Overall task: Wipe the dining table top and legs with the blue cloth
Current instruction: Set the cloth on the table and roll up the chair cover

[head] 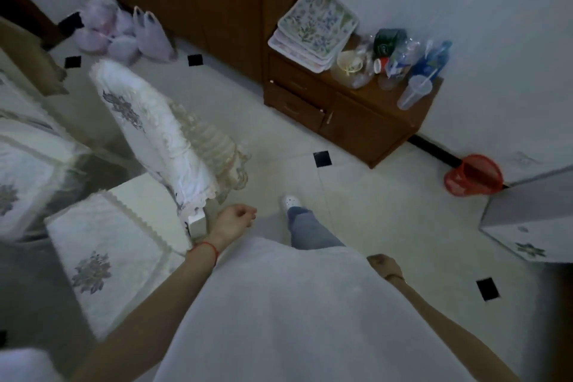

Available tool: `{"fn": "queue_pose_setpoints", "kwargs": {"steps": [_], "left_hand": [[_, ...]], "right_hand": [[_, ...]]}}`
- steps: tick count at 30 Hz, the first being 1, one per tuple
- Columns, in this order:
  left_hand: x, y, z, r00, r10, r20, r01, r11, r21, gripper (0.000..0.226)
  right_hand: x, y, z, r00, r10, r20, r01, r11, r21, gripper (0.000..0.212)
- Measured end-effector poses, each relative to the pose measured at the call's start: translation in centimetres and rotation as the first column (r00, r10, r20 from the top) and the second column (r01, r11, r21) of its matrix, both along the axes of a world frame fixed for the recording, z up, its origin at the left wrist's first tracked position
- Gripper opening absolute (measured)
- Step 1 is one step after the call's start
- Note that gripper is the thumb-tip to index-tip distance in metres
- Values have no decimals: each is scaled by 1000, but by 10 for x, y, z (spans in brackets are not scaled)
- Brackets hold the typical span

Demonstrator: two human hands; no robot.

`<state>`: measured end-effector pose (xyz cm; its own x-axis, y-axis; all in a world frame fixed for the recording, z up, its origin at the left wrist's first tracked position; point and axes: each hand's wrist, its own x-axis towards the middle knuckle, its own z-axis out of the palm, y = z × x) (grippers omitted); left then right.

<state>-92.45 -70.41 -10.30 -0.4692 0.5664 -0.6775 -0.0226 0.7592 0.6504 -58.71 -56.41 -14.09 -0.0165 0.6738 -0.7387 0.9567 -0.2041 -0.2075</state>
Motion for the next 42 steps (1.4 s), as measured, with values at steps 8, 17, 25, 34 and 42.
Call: {"fn": "queue_pose_setpoints", "kwargs": {"steps": [8, 17, 25, 34, 42], "left_hand": [[-73, 126, 96, 913, 269, -307, -198, 950, 242, 18], [-109, 103, 142, 352, 582, -733, -616, 734, 287, 50], [-123, 84, 112, 369, 752, -546, -825, 536, 181, 58], [-138, 104, 116, 269, 790, -550, -909, 398, 127, 39], [-141, 115, 104, 157, 803, -575, -970, 233, 60, 60]], "right_hand": [[-270, 235, 84, 801, 522, -293, -467, 851, 240, 29], [-534, 211, 147, -262, 915, -307, -741, 12, 671, 52], [-649, 121, 143, -906, 414, 84, -205, -605, 769, 71], [-699, 85, 117, -1000, 18, 7, -6, -637, 771, 66], [-717, 71, 102, -991, -131, -1, 70, -539, 840, 64]]}}
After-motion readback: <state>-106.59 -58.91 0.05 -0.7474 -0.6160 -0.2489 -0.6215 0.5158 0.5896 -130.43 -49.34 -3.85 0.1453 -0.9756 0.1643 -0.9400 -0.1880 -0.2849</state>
